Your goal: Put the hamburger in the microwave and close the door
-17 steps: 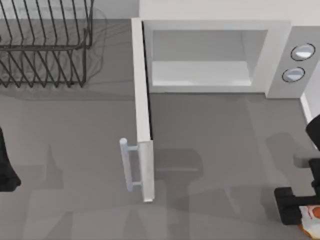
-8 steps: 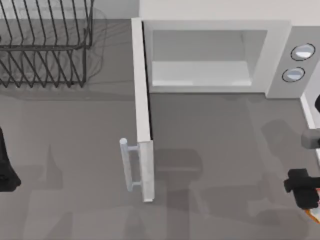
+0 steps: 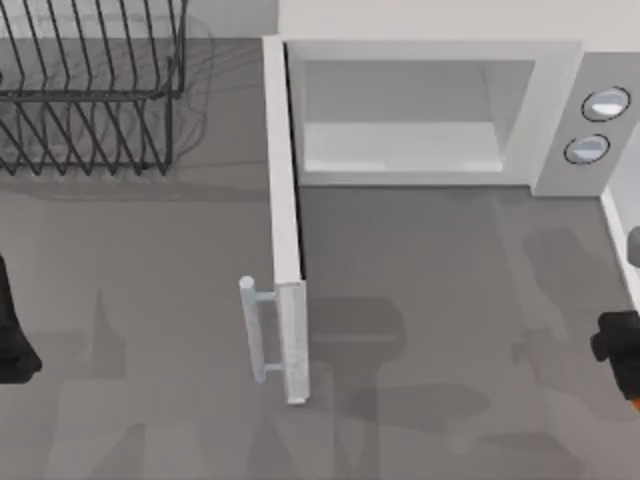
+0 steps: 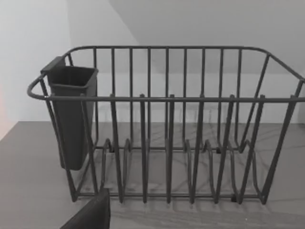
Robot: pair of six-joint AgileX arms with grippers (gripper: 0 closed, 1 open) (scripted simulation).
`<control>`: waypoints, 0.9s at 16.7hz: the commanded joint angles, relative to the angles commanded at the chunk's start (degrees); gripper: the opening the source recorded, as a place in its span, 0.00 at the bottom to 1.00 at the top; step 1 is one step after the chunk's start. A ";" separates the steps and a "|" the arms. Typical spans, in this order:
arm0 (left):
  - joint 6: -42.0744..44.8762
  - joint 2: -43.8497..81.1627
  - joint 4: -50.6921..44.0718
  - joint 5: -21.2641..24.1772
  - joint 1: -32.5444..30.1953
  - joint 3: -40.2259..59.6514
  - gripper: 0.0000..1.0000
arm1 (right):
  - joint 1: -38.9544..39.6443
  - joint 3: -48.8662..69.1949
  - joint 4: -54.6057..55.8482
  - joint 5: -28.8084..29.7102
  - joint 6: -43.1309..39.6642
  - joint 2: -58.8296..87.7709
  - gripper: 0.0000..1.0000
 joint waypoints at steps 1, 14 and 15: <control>0.00 0.00 0.00 0.00 0.00 0.00 1.00 | 0.12 -0.17 0.15 -0.03 0.11 0.23 0.00; 0.00 0.00 0.00 0.00 0.00 0.00 1.00 | 8.76 7.59 44.19 15.48 0.69 24.98 0.00; 0.00 0.00 0.00 0.00 0.00 0.00 1.00 | 9.80 8.39 50.16 17.44 0.71 27.86 0.00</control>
